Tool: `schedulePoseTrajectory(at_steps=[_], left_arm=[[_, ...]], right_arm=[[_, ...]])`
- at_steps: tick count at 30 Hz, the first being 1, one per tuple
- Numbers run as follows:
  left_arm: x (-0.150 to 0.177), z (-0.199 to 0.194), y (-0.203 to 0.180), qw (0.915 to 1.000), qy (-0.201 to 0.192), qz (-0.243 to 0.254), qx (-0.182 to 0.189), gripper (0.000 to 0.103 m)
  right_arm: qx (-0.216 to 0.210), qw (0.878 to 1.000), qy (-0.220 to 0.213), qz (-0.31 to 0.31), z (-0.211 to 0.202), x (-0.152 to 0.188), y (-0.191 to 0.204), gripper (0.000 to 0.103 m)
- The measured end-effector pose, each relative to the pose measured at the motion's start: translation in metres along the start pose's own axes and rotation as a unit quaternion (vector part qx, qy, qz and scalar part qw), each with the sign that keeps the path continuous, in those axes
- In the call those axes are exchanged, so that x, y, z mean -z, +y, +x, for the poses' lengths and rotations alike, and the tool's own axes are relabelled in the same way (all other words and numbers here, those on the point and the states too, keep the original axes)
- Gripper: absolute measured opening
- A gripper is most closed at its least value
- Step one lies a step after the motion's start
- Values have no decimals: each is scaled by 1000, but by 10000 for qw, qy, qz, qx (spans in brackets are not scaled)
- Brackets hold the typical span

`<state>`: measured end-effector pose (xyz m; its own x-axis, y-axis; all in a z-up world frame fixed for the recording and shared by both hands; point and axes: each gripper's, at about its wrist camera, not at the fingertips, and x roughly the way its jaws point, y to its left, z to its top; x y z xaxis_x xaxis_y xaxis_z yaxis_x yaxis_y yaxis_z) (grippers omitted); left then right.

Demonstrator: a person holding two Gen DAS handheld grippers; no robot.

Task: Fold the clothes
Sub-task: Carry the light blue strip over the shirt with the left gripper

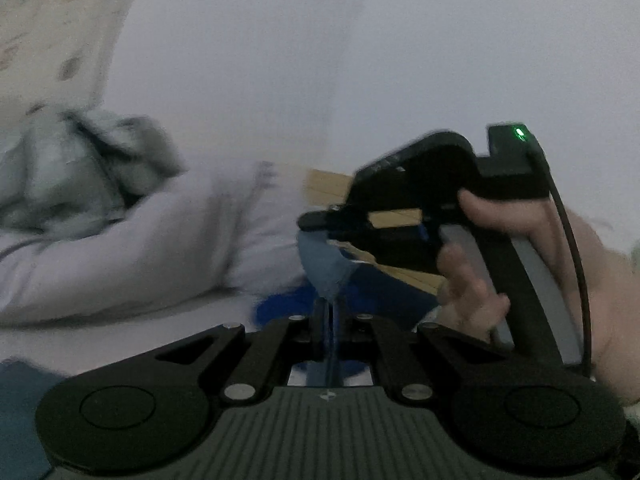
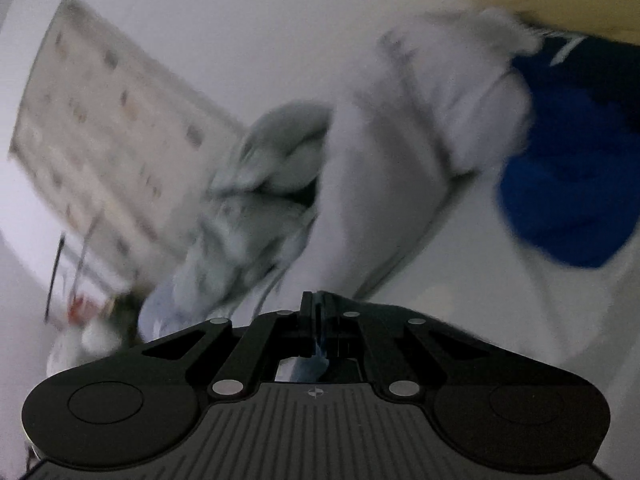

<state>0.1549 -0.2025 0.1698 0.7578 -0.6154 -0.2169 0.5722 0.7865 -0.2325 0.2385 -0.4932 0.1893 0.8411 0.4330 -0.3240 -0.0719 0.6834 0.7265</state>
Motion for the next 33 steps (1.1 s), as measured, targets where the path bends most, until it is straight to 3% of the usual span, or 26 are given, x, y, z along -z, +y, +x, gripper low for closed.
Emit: schedulePoseTrajectory(at_steps=[6, 16, 27, 33], left_arm=[[14, -62, 81, 9957, 69, -578, -721, 5], [27, -133, 185, 9753, -6, -1541, -1582, 5], [71, -158, 282, 9439, 287, -2339, -2314, 5], [96, -173, 306, 9329, 388, -2594, -2468, 5]], right_arm=[[-198, 9923, 1002, -693, 76, 58, 88, 3], [-368, 9589, 2104, -1867, 167, 152, 210, 3], [-43, 9305, 2839, -2316, 279, 237, 263, 3], [231, 9094, 3165, -2687, 321, 292, 276, 3]])
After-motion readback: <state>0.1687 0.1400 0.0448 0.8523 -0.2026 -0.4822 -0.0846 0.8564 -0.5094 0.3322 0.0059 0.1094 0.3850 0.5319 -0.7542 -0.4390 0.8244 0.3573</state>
